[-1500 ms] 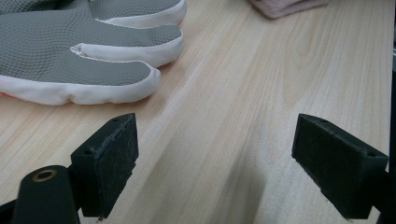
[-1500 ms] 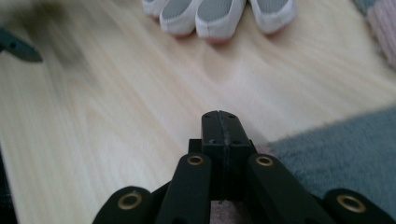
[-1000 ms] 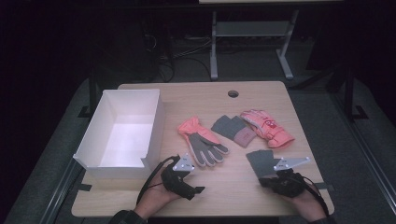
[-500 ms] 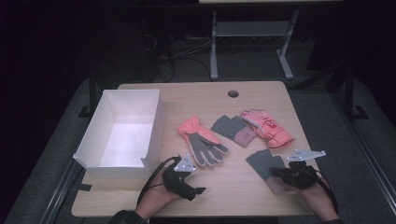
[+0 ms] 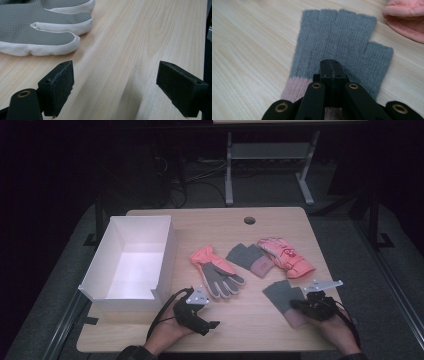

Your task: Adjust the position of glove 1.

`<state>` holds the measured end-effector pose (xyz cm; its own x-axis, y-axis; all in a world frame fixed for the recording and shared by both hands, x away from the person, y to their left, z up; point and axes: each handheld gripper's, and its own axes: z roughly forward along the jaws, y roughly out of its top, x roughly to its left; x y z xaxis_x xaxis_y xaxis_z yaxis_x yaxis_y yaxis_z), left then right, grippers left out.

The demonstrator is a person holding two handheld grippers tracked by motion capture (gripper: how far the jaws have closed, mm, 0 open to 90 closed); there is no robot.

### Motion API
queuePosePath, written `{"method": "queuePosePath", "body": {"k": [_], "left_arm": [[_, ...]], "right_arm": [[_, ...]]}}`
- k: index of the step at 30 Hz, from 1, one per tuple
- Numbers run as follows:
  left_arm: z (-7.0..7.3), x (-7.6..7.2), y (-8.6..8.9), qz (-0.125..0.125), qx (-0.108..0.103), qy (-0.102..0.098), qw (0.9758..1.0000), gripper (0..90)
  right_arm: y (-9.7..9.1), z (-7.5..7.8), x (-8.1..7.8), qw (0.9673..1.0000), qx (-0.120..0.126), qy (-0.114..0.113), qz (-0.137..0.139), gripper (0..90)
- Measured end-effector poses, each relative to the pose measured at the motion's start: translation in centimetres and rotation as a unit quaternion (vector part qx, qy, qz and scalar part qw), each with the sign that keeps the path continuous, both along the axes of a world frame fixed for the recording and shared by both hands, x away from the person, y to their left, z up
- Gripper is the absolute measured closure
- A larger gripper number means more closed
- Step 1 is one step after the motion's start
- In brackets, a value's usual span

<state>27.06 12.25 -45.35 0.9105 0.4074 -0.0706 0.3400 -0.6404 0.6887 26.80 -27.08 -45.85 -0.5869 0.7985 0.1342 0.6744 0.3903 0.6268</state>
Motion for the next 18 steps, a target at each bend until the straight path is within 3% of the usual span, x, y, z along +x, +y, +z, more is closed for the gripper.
{"method": "queuePosePath", "body": {"k": [18], "left_arm": [[-0.1,0.2,0.1,0.002,0.001,0.003,1.0000,14.1]], "right_arm": [[4.8,-0.1,0.0,0.9977,0.008,0.003,0.068,90.0]]}}
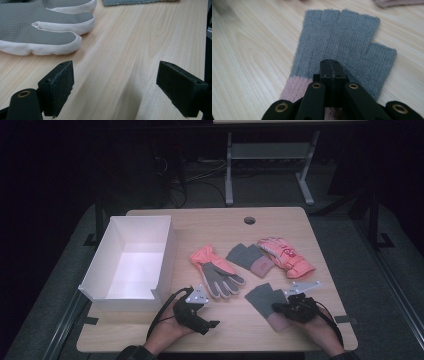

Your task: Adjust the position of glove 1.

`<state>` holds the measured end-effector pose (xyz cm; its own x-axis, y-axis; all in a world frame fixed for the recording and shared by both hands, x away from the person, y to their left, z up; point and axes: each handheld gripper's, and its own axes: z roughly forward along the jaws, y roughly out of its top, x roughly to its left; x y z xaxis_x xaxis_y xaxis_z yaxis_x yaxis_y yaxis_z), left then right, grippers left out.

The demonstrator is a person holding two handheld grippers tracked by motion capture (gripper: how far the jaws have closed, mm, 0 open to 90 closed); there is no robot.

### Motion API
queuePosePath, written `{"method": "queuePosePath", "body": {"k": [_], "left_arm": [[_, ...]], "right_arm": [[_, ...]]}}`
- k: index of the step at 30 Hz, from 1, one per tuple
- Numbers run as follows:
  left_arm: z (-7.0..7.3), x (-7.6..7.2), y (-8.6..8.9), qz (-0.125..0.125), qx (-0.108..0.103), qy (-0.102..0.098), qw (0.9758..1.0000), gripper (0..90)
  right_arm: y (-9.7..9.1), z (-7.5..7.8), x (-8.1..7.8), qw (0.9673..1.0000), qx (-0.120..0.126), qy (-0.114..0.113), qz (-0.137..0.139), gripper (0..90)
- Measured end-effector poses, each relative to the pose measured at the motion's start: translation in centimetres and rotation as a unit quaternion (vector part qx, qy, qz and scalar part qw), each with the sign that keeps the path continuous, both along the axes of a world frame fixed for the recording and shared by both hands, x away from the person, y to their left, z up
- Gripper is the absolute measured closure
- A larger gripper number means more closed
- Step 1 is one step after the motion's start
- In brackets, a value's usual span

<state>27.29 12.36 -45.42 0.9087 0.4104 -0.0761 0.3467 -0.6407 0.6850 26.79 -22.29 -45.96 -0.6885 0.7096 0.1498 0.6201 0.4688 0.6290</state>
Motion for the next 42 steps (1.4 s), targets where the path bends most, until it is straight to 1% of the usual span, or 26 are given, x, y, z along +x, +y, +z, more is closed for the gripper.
{"method": "queuePosePath", "body": {"k": [4,8,10,13,16,18,22,23,24,25,27,28,29,30,32,33,35,38,39,40,42], "left_arm": [[0.0,-0.1,0.0,0.005,-0.006,-0.001,1.0000,14.2],[0.1,-0.1,0.1,0.004,-0.003,-0.001,1.0000,14.2],[0.1,-0.2,0.1,0.005,-0.007,-0.002,1.0000,14.2],[0.0,0.0,0.1,0.002,-0.001,-0.001,1.0000,14.2],[0.1,-0.2,0.1,0.004,-0.005,0.000,1.0000,14.2],[0.1,-0.1,0.2,0.000,0.001,-0.002,1.0000,14.2],[0.1,-0.2,0.2,0.001,0.001,-0.001,1.0000,14.2],[0.1,-0.2,0.2,0.000,0.000,-0.002,1.0000,14.2],[0.1,-0.1,0.2,0.000,0.001,-0.001,1.0000,14.2],[0.1,-0.1,0.2,0.000,0.001,-0.001,1.0000,14.2],[0.0,-0.1,0.3,0.002,0.001,-0.001,1.0000,14.2],[0.0,-0.1,0.3,0.002,0.001,-0.001,1.0000,14.2],[0.0,-0.1,0.3,0.002,0.000,-0.001,1.0000,14.2],[0.1,-0.1,0.3,0.000,0.002,-0.001,1.0000,14.2],[0.0,-0.2,0.2,0.003,-0.002,0.001,1.0000,14.2],[0.0,-0.2,0.2,-0.002,0.005,-0.002,1.0000,14.2],[0.0,-0.2,0.2,-0.002,0.005,-0.002,1.0000,14.2],[0.0,-0.1,0.2,-0.005,0.007,-0.005,1.0000,14.2],[-0.1,-0.1,0.2,-0.001,0.004,-0.001,1.0000,14.2],[-0.1,-0.1,0.2,0.000,0.006,-0.002,1.0000,14.2],[-0.1,-0.2,0.2,0.003,-0.002,-0.001,1.0000,14.2]], "right_arm": [[1.6,0.0,0.0,0.9997,-0.002,-0.002,0.024,90.0],[2.9,0.0,0.0,0.9992,0.000,-0.002,0.040,90.0],[3.4,0.0,0.0,0.9990,0.005,0.002,0.044,90.0],[4.1,-0.1,0.0,0.9986,0.006,0.001,0.052,90.0],[4.5,0.0,0.0,0.9984,0.002,0.001,0.056,90.0],[4.4,-0.1,0.1,0.9981,0.001,-0.003,0.062,90.0],[4.4,-0.1,0.0,0.9978,0.001,-0.008,0.065,89.8],[4.4,0.0,0.0,0.9979,0.000,-0.008,0.065,87.2],[4.2,0.3,-0.1,0.9973,0.014,-0.018,0.070,84.4],[4.1,0.7,-0.1,0.9972,0.025,-0.017,0.069,82.9],[3.8,1.3,0.0,0.9970,0.034,-0.031,0.063,80.4],[3.5,1.5,0.3,0.9972,0.035,-0.034,0.057,75.6],[3.5,1.5,0.3,0.9972,0.035,-0.034,0.057,75.6],[3.4,1.4,0.5,0.9975,0.030,-0.034,0.055,74.6],[3.1,1.3,0.8,0.9977,0.028,-0.033,0.052,70.1],[3.0,1.3,0.9,0.9978,0.029,-0.032,0.051,69.1],[2.9,1.4,1.2,0.9980,0.030,-0.032,0.046,65.6],[3.0,1.6,1.8,0.9981,0.027,-0.037,0.042,64.2],[3.0,1.6,2.0,0.9981,0.027,-0.037,0.042,63.9],[3.1,1.7,2.2,0.9981,0.026,-0.038,0.040,63.7],[3.2,1.8,2.7,0.9982,0.021,-0.040,0.039,64.0]]}}
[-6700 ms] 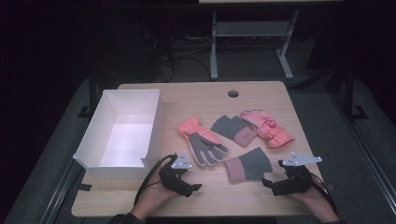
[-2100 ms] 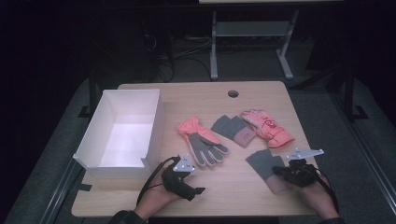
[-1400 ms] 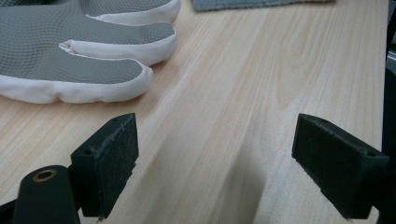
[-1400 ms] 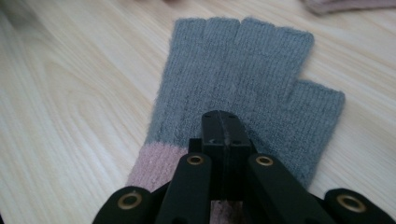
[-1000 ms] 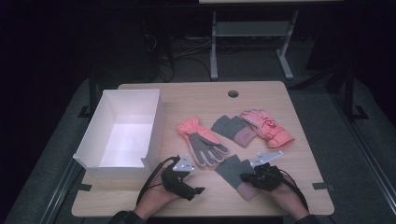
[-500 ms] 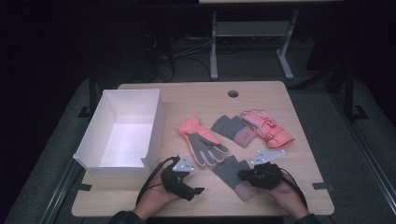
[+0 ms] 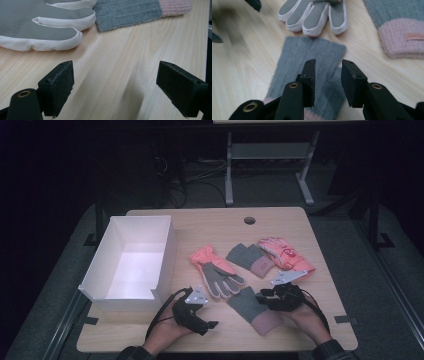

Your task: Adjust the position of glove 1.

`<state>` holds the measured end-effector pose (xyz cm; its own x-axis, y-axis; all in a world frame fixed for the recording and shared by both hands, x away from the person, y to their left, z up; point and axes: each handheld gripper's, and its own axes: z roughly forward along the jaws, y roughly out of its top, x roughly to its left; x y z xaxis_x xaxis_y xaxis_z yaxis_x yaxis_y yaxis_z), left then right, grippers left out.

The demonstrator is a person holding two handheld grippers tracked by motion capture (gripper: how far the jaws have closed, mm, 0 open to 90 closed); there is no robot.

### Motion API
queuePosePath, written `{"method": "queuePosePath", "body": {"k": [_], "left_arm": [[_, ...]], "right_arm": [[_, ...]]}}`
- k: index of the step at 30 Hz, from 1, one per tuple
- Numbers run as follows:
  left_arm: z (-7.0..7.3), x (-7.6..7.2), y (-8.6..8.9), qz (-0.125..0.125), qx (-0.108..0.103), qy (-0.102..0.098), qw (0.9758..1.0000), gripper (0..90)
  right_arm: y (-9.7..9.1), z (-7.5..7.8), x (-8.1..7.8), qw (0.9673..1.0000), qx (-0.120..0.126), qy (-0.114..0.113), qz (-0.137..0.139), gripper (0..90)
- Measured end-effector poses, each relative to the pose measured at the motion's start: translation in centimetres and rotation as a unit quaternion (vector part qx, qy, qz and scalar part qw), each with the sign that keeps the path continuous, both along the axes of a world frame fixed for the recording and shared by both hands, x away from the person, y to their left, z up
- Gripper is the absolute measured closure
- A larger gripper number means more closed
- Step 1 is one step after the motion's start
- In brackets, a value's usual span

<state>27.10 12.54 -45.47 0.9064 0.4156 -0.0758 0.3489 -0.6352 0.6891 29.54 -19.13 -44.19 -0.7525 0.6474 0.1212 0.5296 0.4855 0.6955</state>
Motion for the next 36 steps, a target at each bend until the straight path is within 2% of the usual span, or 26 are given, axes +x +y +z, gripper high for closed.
{"method": "queuePosePath", "body": {"k": [7,9,12,13,19,22,27,30,33,34,36], "left_arm": [[0.0,-0.1,-0.1,-0.003,0.002,-0.001,1.0000,14.2],[-0.1,0.0,-0.1,-0.006,0.008,0.000,1.0000,14.2],[-0.1,-0.1,-0.2,-0.003,0.001,0.000,1.0000,14.2],[0.0,-0.1,-0.1,-0.006,0.006,-0.003,1.0000,14.3],[-0.1,-0.1,-0.2,-0.003,0.000,0.000,1.0000,14.2],[-0.1,0.0,-0.1,-0.007,0.006,0.001,1.0000,14.2],[0.0,0.0,-0.1,-0.007,0.006,0.004,1.0000,14.3],[0.0,-0.1,-0.2,-0.005,0.002,0.004,1.0000,14.2],[0.0,0.0,-0.2,-0.007,0.005,0.004,1.0000,14.3],[0.0,0.0,-0.2,-0.007,0.002,0.005,1.0000,14.2],[0.0,0.0,-0.1,-0.009,0.006,0.005,0.9999,14.2]], "right_arm": [[0.0,0.5,1.8,0.9999,-0.011,-0.004,-0.007,63.5],[-0.1,0.8,2.4,0.9999,-0.011,-0.005,-0.009,63.6],[-0.3,1.0,3.2,0.9998,-0.010,-0.008,-0.017,63.7],[-0.3,1.1,3.5,0.9997,-0.010,-0.009,-0.021,63.7],[-0.3,1.7,5.4,0.9994,-0.005,-0.016,-0.030,64.3],[-0.2,1.8,6.0,0.9993,-0.004,-0.014,-0.033,64.3],[0.2,1.7,7.7,0.9990,0.000,-0.013,-0.043,64.4],[0.5,1.4,8.8,0.9988,-0.010,-0.011,-0.046,64.4],[0.7,1.2,10.1,0.9983,-0.001,-0.013,-0.056,65.6],[0.8,1.2,10.4,0.9982,-0.002,-0.006,-0.059,65.6],[0.9,1.1,11.3,0.9979,-0.017,-0.011,-0.062,65.6]]}}
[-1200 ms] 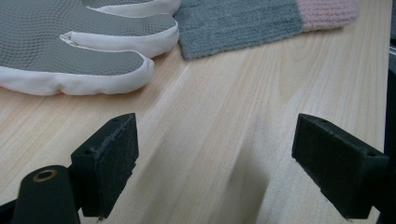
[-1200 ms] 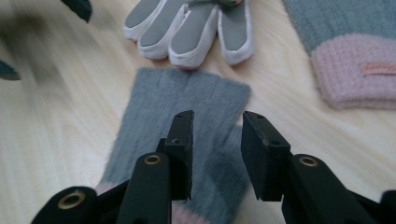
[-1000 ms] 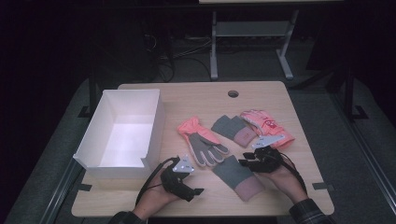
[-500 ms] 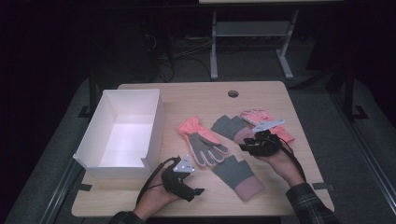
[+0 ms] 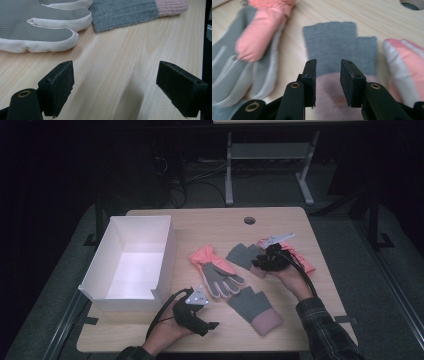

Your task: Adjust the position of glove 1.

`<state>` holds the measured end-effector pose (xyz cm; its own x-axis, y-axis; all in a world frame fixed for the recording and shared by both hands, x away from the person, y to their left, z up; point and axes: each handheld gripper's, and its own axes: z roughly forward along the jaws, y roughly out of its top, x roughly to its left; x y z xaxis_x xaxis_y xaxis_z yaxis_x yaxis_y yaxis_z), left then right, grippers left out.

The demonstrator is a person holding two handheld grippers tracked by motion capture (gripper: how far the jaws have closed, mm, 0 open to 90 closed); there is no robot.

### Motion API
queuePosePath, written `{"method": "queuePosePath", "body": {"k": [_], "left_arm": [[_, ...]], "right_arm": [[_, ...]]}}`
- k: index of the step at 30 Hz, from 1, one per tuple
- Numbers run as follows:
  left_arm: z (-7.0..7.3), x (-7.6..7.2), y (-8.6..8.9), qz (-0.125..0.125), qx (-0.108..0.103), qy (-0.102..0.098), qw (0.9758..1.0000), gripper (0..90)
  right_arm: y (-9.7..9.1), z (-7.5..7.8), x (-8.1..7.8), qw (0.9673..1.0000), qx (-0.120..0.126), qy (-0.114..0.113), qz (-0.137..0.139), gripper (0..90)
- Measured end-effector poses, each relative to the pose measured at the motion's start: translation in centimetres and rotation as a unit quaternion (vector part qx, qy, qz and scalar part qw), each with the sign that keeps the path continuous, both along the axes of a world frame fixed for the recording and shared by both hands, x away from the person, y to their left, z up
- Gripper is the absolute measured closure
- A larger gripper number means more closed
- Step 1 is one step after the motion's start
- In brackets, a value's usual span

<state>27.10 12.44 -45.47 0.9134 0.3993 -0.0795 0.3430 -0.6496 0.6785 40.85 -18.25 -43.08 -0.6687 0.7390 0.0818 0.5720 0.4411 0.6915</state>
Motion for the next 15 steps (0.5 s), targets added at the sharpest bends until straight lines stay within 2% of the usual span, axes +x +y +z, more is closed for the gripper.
{"method": "queuePosePath", "body": {"k": [4,6,9,15], "left_arm": [[0.0,-0.1,0.0,0.000,0.000,0.000,1.0000,14.3],[0.0,-0.1,0.0,0.000,0.000,0.000,1.0000,14.2],[0.0,0.0,0.0,0.001,0.002,0.001,1.0000,14.2],[-0.1,-0.1,-0.1,0.004,-0.002,0.002,1.0000,14.3]], "right_arm": [[0.0,0.0,1.6,0.9999,-0.002,0.007,-0.008,65.6],[-0.1,-0.2,2.1,0.9998,0.008,0.010,-0.013,65.6],[-0.1,-0.7,2.8,0.9996,0.003,0.023,-0.018,65.7],[0.5,-1.4,3.4,0.9994,-0.011,0.031,-0.014,66.3]]}}
